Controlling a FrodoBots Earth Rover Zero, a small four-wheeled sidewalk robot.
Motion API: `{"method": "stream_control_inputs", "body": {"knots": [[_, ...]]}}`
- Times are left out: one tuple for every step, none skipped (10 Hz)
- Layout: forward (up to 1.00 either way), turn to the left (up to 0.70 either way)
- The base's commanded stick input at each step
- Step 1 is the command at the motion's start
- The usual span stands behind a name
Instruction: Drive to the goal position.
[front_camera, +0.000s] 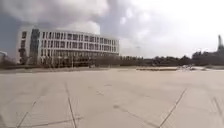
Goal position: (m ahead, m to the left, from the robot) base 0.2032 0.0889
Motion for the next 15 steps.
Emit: {"method": "stream_control_inputs", "body": {"knots": [[0.7,0.0],[0.7,0.0],[0.7,0.0],[0.7,0.0],[0.7,-0.01],[0.7,-0.17],[0.7,-0.18],[0.7,0.0],[0.7,0.0],[0.7,0.0],[0.7,0.0],[0.7,0.0],[0.7,0.0],[0.7,0.0],[0.7,0.0]]}}
